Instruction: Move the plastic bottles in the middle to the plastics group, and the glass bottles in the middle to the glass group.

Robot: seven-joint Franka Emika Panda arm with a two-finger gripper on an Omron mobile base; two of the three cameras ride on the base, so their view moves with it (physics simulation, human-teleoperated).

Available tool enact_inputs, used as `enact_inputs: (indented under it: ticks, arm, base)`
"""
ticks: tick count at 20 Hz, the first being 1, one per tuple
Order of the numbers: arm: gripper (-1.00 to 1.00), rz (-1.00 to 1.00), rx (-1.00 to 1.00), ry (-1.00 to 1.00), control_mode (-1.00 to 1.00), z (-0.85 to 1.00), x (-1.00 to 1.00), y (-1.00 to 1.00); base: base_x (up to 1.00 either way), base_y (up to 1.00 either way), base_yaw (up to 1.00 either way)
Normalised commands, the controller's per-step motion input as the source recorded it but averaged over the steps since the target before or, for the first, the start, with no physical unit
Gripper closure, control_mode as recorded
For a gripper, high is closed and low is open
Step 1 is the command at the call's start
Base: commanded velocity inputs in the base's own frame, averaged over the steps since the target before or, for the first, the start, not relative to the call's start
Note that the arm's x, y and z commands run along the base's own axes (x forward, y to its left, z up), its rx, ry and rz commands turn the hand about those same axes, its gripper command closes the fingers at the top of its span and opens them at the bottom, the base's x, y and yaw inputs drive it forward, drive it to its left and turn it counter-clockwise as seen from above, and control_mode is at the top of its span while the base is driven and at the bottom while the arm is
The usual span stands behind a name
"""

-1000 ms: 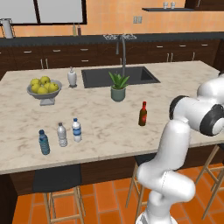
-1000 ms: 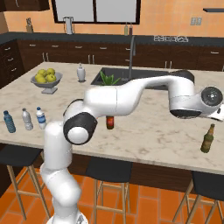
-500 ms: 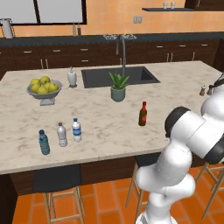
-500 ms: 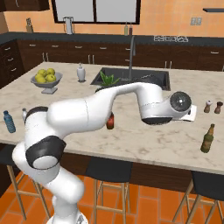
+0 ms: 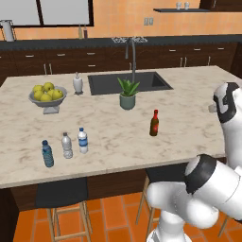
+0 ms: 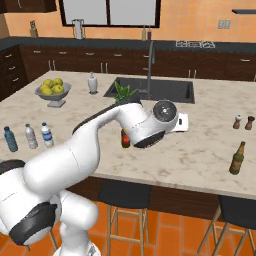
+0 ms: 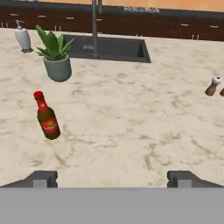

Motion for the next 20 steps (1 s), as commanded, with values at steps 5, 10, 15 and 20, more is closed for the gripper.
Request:
enact_inputs:
  ticks: [5,10,15,20]
  arm:
    - [-1.0,0.01,-0.29,0.31,-1.0,0.21,0.09,1.0]
    - [-1.0,-0.02,-0.13,0.06,-1.0,-0.01,0.16,1.0]
    - [-1.0,-0.16,0.12,-0.12,-1.0,-0.05,0.07,0.96]
    - [-1.0,-0.31,0.37,-0.08,-1.0,-0.12,0.16,0.59]
  base:
    - [0.0,0.0,0.0]
    - [0.0,0.0,0.0]
    - [0.0,0.0,0.0]
    - [0.0,0.0,0.0]
